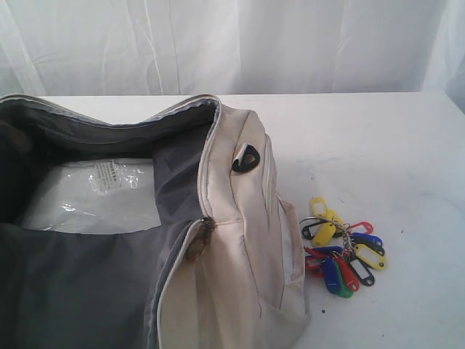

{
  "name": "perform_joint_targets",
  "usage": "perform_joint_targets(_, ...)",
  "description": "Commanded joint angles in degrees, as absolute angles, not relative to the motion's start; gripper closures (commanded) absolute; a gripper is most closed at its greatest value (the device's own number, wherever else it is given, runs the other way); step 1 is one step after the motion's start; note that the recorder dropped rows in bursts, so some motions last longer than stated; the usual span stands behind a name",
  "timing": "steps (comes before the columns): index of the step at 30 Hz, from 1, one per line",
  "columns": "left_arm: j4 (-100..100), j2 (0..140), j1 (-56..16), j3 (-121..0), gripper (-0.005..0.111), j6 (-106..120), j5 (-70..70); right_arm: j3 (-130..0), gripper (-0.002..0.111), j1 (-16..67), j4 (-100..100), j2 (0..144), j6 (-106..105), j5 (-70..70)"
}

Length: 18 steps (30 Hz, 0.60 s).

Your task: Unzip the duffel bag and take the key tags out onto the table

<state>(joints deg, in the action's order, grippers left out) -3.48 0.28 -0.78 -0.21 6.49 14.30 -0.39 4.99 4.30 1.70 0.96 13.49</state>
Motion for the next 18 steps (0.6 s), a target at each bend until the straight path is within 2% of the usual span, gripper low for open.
perform_joint_targets(1,-3.8,0.0,-0.7,0.0,0.083,6.4,14.5,0.0,0.108,4.6,4.9,1.5,1.4,18.1)
perform_joint_targets(18,-3.8,0.0,-0.7,0.0,0.083,6.4,14.5,0.0,0.108,4.6,-0.7,0.0,1.7,18.8)
